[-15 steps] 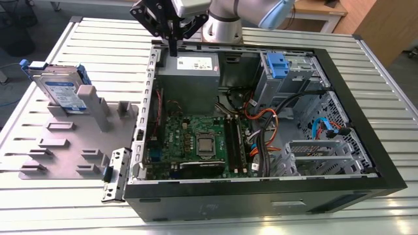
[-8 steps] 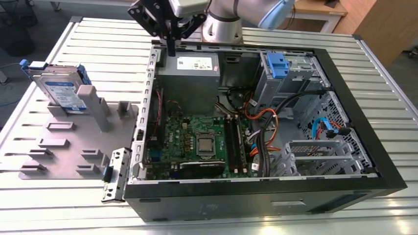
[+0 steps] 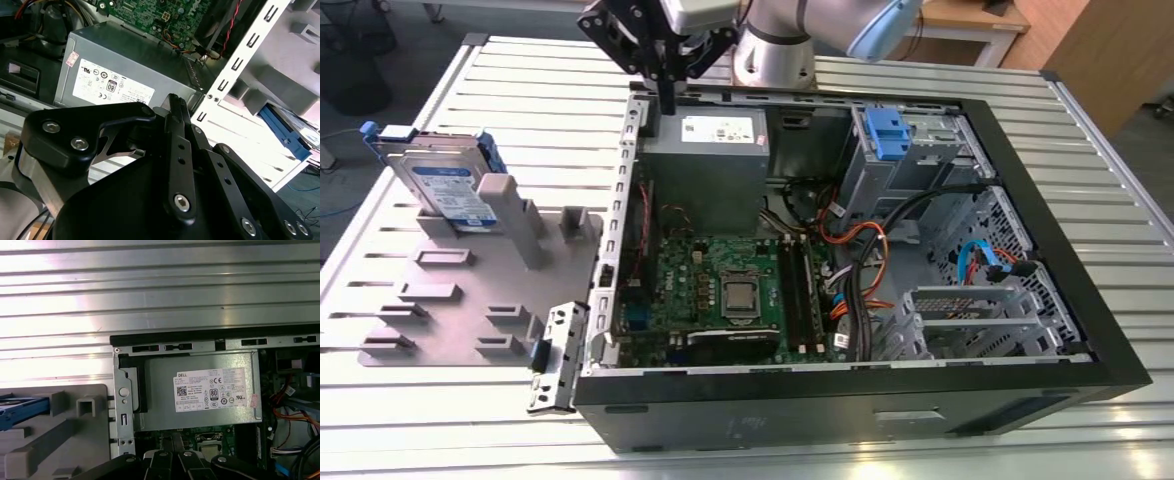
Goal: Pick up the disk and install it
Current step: 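Reach for the disk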
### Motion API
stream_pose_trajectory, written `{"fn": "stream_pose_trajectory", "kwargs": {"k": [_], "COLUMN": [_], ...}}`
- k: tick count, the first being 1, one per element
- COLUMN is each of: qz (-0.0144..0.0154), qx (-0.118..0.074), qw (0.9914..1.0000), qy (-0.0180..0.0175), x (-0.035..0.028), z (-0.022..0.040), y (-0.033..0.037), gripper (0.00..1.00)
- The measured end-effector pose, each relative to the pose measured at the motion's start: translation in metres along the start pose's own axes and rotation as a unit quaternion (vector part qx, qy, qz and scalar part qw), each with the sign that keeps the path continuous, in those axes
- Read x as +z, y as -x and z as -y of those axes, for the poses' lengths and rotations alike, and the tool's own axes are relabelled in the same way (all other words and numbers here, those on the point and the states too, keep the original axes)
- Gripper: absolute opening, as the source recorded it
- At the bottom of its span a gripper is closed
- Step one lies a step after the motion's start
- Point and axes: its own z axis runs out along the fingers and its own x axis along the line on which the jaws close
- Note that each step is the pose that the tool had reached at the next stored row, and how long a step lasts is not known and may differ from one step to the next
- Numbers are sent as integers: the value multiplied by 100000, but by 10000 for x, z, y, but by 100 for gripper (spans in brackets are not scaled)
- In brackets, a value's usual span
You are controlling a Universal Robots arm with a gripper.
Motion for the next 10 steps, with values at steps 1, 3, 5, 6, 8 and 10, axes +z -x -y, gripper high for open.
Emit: {"fn": "stream_pose_trajectory", "kwargs": {"k": [1,3,5,6,8,10], "qz": [1,1,3,3,2,5], "qx": [1,0,-1,0,-2,1], "qw": [100000,100000,100000,100000,100000,100000], "qy": [-7,-24,-40,-50,-71,-89], "x": [0,-1,-1,-1,-1,-1], "z": [-1,-2,-3,-4,-6,-8], "y": [-3,-9,-16,-19,-25,-32], "gripper": [11,11,11,11,11,11]}}
